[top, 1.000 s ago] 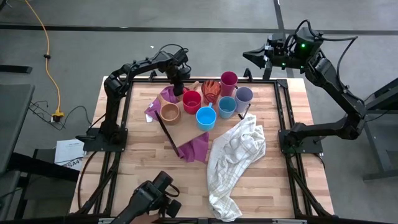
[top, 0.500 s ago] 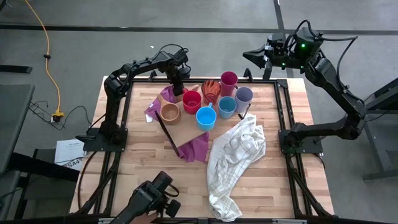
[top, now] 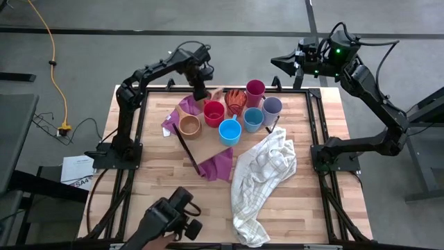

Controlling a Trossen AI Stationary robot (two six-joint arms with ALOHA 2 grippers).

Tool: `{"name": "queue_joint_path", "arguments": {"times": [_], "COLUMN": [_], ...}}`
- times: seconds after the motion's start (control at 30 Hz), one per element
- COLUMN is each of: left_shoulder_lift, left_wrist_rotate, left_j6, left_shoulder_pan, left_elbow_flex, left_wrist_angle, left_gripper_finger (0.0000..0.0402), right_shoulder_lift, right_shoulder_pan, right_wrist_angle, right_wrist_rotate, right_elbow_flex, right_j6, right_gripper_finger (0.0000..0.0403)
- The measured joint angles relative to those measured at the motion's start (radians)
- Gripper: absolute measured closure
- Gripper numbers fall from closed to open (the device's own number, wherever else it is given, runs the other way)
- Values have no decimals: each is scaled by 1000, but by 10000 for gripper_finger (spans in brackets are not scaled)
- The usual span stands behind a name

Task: Stack small to large cups/mugs on shelf
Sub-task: Put the brown mug on the shelf

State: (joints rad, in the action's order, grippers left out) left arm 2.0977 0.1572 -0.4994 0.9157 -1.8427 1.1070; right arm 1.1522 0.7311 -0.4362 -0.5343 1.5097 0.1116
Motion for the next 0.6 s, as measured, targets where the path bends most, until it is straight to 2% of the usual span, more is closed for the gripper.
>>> {"name": "queue_joint_path", "arguments": {"times": [0.27,0.6], "left_shoulder_lift": [-2,-2], "left_wrist_rotate": [-49,-123], "left_j6": [-42,-54], "left_shoulder_pan": [0,0], "left_elbow_flex": [-211,-383], "left_wrist_angle": [120,280], "left_gripper_finger": [397,397], "right_shoulder_lift": [0,0], "right_shoulder_pan": [0,0], "right_wrist_angle": [0,-5], "right_wrist_rotate": [0,0], "right_elbow_flex": [0,0], "right_j6": [-15,-39], "right_gripper_finger": [403,403]}}
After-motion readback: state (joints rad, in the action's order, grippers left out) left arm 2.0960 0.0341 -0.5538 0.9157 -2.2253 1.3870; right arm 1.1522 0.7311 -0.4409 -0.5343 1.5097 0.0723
